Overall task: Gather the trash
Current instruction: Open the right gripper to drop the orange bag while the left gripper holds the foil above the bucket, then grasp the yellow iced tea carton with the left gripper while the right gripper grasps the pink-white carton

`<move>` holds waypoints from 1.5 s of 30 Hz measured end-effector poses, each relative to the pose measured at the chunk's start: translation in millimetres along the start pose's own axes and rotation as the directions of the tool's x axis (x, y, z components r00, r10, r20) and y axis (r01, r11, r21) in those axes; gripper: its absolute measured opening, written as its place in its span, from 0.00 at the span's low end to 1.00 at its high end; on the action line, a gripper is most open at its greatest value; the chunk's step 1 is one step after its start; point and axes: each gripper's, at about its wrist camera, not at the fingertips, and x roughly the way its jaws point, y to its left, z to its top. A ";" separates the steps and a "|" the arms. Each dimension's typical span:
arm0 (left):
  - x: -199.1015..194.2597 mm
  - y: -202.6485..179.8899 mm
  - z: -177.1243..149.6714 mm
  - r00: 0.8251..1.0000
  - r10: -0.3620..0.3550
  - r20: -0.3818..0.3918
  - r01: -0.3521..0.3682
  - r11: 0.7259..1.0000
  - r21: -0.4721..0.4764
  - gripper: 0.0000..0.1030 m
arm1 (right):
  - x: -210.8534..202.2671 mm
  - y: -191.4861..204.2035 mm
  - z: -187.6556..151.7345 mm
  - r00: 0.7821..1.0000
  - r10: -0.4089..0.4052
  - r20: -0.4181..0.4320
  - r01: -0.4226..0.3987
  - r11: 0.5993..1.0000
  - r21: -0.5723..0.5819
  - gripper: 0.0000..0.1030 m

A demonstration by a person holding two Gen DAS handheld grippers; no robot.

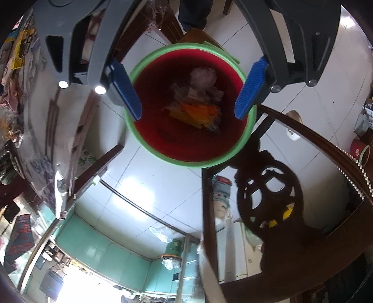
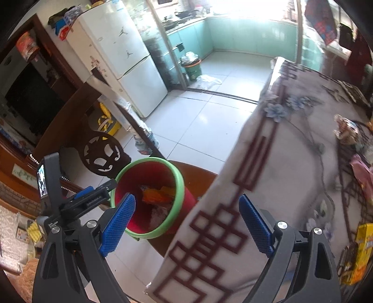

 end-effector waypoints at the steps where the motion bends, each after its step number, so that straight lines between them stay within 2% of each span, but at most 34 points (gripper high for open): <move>1: -2.6 -4.5 -0.5 1.000 -0.008 0.006 0.008 1.000 0.008 0.77 | -3.1 -3.3 -2.2 1.000 -0.004 0.005 0.004 1.000 0.007 0.85; 8: -21.0 -50.4 -7.3 0.995 -0.096 0.021 0.094 0.991 0.099 0.77 | -26.0 -42.8 -24.3 0.997 -0.073 0.023 0.071 0.994 0.088 0.85; 14: -29.9 -89.4 -17.4 0.987 -0.161 0.004 0.158 0.975 0.158 0.78 | -49.1 -112.8 -55.6 0.981 -0.196 0.002 0.191 0.955 0.227 0.85; 16: -33.6 -103.5 -22.1 0.984 -0.176 -0.001 0.174 0.969 0.177 0.78 | -66.3 -148.4 -65.6 0.962 -0.275 -0.004 0.265 0.924 0.275 0.85; 21: -45.3 -137.5 -38.8 0.980 -0.198 -0.001 0.195 0.961 0.195 0.78 | -105.5 -239.3 -80.0 0.892 -0.451 -0.028 0.430 0.828 0.359 0.85; 23: -50.8 -152.2 -49.0 0.979 -0.202 -0.009 0.200 0.960 0.197 0.78 | -117.8 -283.8 -84.3 0.879 -0.475 -0.045 0.450 0.795 0.407 0.85; 29: -67.4 -208.9 -91.8 0.972 -0.230 -0.045 0.234 0.947 0.222 0.78 | -124.7 -379.3 -87.3 0.868 -0.486 -0.100 0.470 0.742 0.478 0.85; 32: -72.0 -242.3 -115.6 0.966 -0.245 -0.081 0.257 0.939 0.227 0.78 | -110.1 -421.3 -90.0 0.886 -0.438 -0.149 0.451 0.745 0.492 0.85; 37: -86.8 -302.5 -154.6 0.953 -0.276 -0.126 0.301 0.909 0.289 0.78 | -79.2 -442.6 -91.7 0.892 -0.398 -0.213 0.452 0.782 0.430 0.85; 39: -91.1 -319.2 -164.0 0.950 -0.283 -0.135 0.312 0.896 0.317 0.78 | -73.0 -448.7 -97.0 0.905 -0.362 -0.225 0.426 0.795 0.431 0.85; 41: -94.6 -337.5 -171.6 0.946 -0.289 -0.145 0.322 0.883 0.341 0.78 | -70.6 -452.3 -101.9 0.915 -0.332 -0.229 0.402 0.803 0.440 0.79; 42: -95.5 -345.5 -174.5 0.945 -0.291 -0.149 0.325 0.878 0.350 0.78 | -70.7 -451.6 -105.0 0.915 -0.333 -0.228 0.401 0.811 0.426 0.71; 45: -92.6 -368.4 -182.2 0.933 -0.315 -0.174 0.358 0.861 0.362 0.78 | -74.9 -444.9 -109.4 0.924 -0.318 -0.211 0.377 0.849 0.370 0.64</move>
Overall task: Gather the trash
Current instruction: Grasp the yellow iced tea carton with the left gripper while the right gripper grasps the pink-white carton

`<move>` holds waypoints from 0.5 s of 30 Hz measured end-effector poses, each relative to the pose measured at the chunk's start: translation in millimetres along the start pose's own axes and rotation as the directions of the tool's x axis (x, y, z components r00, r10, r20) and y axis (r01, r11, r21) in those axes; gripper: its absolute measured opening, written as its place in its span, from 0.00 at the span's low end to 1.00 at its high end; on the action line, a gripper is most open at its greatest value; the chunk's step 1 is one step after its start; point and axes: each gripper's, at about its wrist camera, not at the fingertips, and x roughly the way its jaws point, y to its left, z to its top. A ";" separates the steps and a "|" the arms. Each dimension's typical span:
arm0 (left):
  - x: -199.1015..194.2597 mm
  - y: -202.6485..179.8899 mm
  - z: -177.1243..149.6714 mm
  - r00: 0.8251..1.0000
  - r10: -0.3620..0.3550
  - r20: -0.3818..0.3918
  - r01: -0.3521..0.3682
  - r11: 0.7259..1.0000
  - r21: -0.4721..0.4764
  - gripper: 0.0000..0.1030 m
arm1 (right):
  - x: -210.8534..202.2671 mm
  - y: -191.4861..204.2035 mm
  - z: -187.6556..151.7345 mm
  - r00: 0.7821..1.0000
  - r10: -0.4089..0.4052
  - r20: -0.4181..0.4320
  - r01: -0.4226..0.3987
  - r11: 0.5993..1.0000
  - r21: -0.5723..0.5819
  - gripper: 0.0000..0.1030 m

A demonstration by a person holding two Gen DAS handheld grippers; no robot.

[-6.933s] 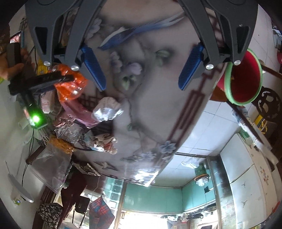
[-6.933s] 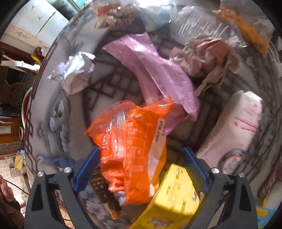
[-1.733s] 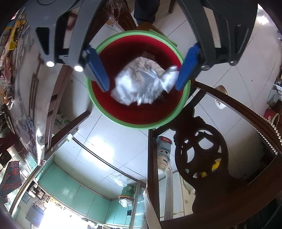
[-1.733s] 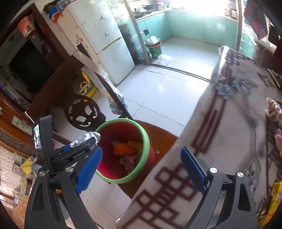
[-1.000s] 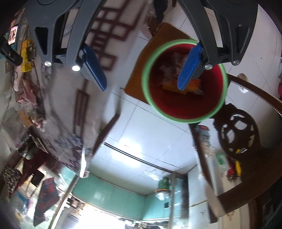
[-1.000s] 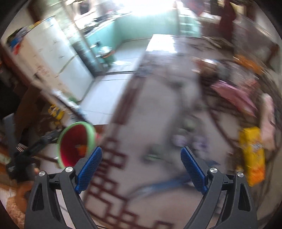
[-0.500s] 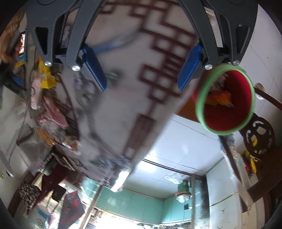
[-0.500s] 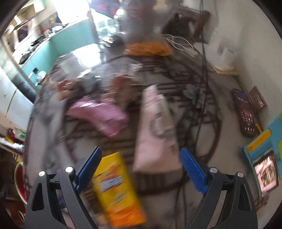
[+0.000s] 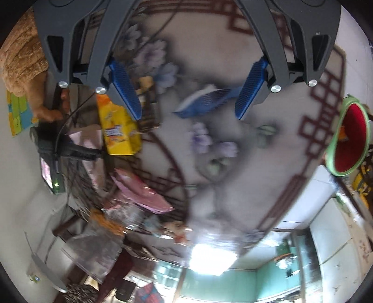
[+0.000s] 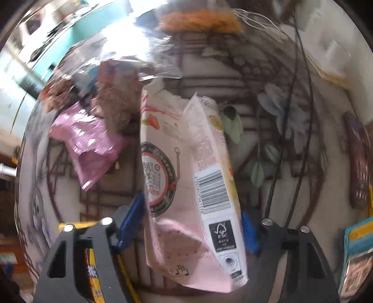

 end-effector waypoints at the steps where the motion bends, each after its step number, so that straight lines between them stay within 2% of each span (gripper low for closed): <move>1: 6.6 -8.1 2.0 1.000 -0.022 -0.013 0.022 1.000 -0.001 0.78 | -2.5 -0.6 -3.2 1.000 0.017 -0.002 -0.017 1.000 -0.010 0.63; 5: 26.4 -39.8 8.8 0.998 -0.053 -0.043 0.055 0.998 0.040 0.78 | -36.1 -20.6 -21.7 0.995 0.085 0.058 -0.086 0.996 0.000 0.60; 6: 31.7 -48.7 9.2 0.997 -0.063 -0.053 0.065 0.997 0.048 0.78 | -47.8 -25.6 -26.8 0.992 0.098 0.078 -0.099 0.995 0.007 0.52; 7: 34.8 -55.0 8.9 0.996 -0.074 -0.059 0.077 0.996 0.051 0.78 | -58.3 -30.6 -31.0 0.990 0.107 0.091 -0.108 0.994 0.012 0.49; 11: 59.5 -89.3 3.7 0.989 -0.104 -0.106 0.112 0.990 0.080 0.77 | -92.4 -48.9 -47.2 0.980 0.135 0.147 -0.140 0.990 0.027 0.48; 15: 82.7 -111.1 -1.2 0.986 -0.067 -0.154 0.085 0.990 0.111 0.77 | -104.3 -48.7 -46.8 0.976 0.143 0.165 -0.148 0.989 0.019 0.48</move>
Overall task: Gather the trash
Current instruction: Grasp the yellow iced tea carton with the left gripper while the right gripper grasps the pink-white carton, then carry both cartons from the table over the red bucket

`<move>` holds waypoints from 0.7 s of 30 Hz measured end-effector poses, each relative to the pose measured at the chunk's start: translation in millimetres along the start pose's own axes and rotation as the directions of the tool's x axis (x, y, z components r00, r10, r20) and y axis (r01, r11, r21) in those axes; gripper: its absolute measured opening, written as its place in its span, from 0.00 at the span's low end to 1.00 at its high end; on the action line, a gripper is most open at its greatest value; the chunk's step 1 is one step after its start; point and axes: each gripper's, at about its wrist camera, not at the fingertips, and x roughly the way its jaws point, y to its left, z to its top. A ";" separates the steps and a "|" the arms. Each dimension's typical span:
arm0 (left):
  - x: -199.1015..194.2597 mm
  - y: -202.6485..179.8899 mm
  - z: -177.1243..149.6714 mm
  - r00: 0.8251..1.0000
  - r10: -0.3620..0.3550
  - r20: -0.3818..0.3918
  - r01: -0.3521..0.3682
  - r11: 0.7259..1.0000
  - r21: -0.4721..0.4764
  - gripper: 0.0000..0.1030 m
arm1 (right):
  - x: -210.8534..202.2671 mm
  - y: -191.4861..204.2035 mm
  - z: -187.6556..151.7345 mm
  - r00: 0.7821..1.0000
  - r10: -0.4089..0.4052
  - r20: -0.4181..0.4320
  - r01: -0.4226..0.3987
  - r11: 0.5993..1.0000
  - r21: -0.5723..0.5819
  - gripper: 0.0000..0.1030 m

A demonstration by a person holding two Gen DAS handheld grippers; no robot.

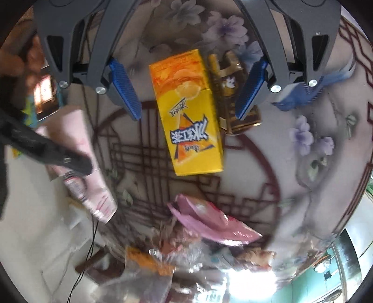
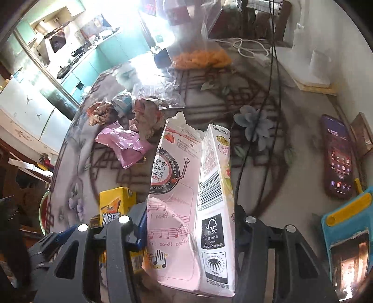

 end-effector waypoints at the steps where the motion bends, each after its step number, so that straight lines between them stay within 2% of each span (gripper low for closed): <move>1: 5.1 -2.0 -0.1 1.000 0.004 -0.014 -0.004 1.000 -0.007 0.77 | 3.0 1.8 5.3 1.000 0.002 0.002 -0.002 1.000 0.003 0.48; 7: 33.9 -0.1 0.1 0.995 0.032 -0.099 -0.036 0.998 -0.041 0.77 | 5.1 -4.2 -0.3 1.000 -0.003 -0.007 0.003 1.000 0.017 0.48; 11: 33.5 -4.2 0.1 0.995 0.057 -0.076 -0.058 0.998 -0.014 0.70 | 4.0 -6.1 -3.3 1.000 -0.008 -0.007 0.008 1.000 0.030 0.49; 18: 11.1 8.3 0.9 1.000 0.003 -0.029 -0.003 1.000 -0.030 0.54 | -4.7 7.1 -0.8 1.000 0.009 0.023 -0.009 1.000 0.015 0.49; 21: -10.4 21.9 4.4 1.000 -0.021 0.021 0.022 0.998 -0.052 0.54 | -7.9 17.9 1.8 0.999 0.022 0.036 -0.022 1.000 -0.002 0.49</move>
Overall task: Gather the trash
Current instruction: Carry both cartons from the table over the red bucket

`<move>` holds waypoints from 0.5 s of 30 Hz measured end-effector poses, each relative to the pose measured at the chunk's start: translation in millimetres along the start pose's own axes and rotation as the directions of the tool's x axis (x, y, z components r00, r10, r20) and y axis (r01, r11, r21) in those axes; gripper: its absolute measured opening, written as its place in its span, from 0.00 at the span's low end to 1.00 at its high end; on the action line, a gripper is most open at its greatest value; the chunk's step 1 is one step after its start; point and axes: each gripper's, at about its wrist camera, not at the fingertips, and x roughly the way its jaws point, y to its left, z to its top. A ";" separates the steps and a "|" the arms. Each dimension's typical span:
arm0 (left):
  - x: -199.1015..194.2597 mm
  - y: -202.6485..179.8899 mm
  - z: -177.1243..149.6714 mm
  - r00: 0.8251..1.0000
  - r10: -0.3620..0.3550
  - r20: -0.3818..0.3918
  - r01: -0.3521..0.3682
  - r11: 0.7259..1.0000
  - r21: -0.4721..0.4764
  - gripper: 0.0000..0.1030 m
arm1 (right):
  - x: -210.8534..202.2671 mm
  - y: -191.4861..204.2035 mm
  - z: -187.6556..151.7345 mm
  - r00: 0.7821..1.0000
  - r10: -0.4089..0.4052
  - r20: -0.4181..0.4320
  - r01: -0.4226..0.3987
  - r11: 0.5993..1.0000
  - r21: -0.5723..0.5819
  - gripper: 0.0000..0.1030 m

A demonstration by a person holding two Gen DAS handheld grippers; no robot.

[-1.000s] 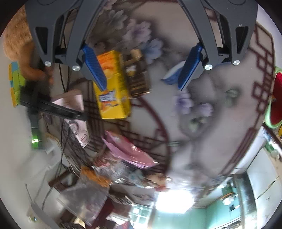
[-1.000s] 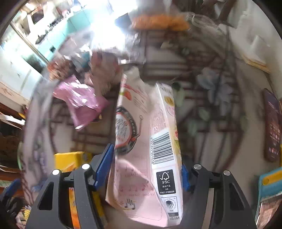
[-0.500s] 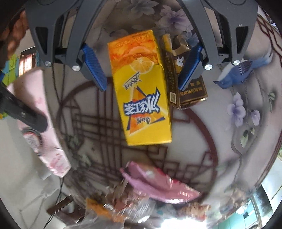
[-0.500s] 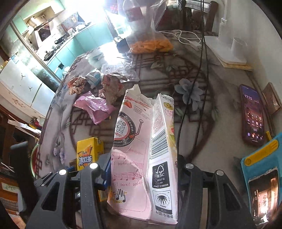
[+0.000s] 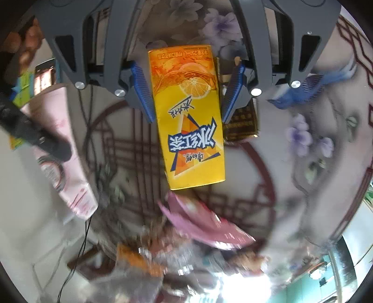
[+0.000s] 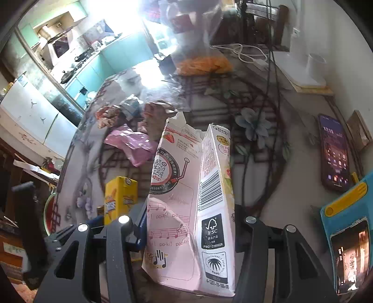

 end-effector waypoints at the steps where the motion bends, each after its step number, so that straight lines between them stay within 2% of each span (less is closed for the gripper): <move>1: -10.6 6.1 1.6 1.000 -0.007 0.024 0.007 1.000 -0.009 0.54 | -0.2 3.0 0.5 1.000 0.003 0.003 -0.003 1.000 -0.005 0.49; 5: -38.3 25.4 8.7 0.996 -0.030 0.089 0.034 0.998 -0.047 0.54 | 0.2 20.9 3.8 1.000 0.017 0.012 -0.017 0.999 -0.032 0.49; 9: -57.0 45.5 11.8 0.992 -0.037 0.122 0.049 0.994 -0.096 0.54 | 4.5 37.9 5.1 0.999 0.035 0.005 -0.035 0.998 -0.055 0.49; 15: -86.2 79.5 9.5 0.982 0.044 0.182 -0.018 0.990 -0.142 0.54 | 0.5 72.8 6.2 0.997 0.072 0.020 -0.069 0.991 -0.112 0.49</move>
